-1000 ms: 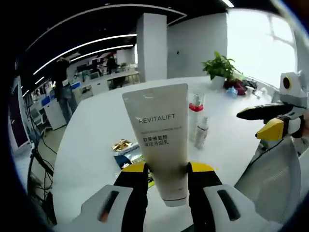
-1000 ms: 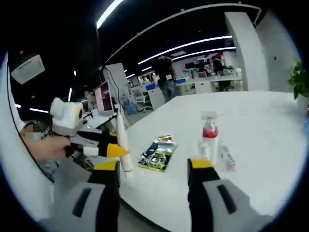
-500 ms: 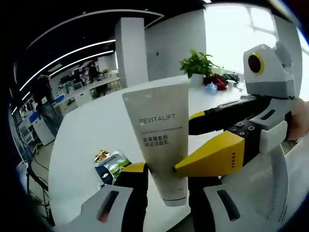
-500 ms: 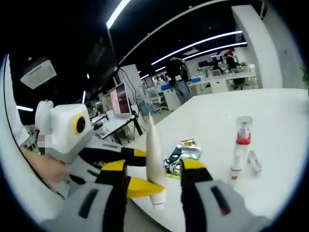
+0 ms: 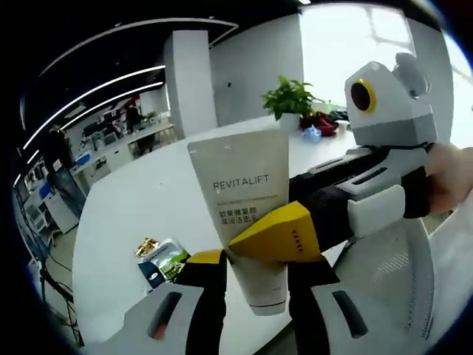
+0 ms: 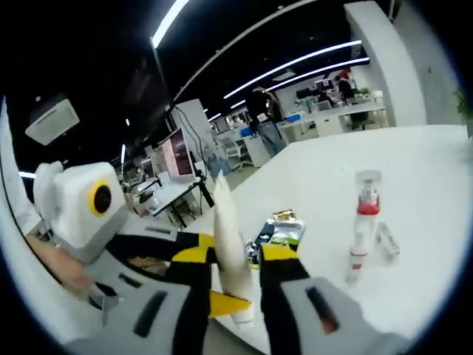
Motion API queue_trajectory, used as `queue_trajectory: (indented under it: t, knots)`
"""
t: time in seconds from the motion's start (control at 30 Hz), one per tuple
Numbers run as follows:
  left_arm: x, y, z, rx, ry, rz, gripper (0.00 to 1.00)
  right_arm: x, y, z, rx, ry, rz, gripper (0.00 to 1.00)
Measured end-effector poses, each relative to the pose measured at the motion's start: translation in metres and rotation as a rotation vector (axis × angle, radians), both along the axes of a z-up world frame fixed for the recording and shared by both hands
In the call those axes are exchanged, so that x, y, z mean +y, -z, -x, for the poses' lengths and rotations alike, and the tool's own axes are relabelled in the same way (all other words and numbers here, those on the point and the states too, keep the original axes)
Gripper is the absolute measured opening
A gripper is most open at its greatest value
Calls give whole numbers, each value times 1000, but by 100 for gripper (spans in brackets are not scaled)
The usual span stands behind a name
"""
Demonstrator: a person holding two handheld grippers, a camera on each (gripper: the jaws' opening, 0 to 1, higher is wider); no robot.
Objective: Arrange the skincare products in the storage area until every visible bottle or jar stands upright without overlapping.
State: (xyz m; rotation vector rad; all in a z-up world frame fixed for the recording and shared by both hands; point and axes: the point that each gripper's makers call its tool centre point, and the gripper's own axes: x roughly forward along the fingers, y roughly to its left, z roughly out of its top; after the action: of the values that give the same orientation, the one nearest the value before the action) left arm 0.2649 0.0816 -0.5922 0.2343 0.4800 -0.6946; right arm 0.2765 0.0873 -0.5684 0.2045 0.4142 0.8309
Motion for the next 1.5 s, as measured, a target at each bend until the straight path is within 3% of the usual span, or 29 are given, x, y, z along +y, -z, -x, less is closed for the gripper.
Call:
queue_trajectory:
  t: [0.1,0.3,0.43,0.53,0.6,0.73,0.87,1.0,1.23,1.33,1.5]
  knots:
    - [-1,1,1,3,4,-1,29,1,1,2,12,-4,-16,19]
    - [-4,4,3,26,21,10,29,-1,4,5,-14,0,19,16]
    - [-9,8,9,39,79,18,31,-6,7,9,-17,-13,32,14]
    - [-16,4,12,53,163,88,30,-13,6,10,-22,-32,24,14]
    - [-18,1,16,86,223,136,29,-16,2,13,-42,-74,25,14]
    - [-20,-1,26,135,370,164,28,-17,-8,24,-60,-169,0,14]
    - [-22,-9,31,151,453,194,31,-13,-17,38,-92,-311,-5,14]
    - [-28,-18,43,169,578,207,28,-9,-27,49,-110,-417,-23,14]
    - [-32,-20,57,185,660,223,21,-10,-38,58,-112,-542,-62,14]
    - [-33,-17,61,186,688,190,19,-10,-34,65,-120,-619,-23,14]
    - [-36,-12,65,183,725,143,17,-9,-30,69,-137,-675,18,14]
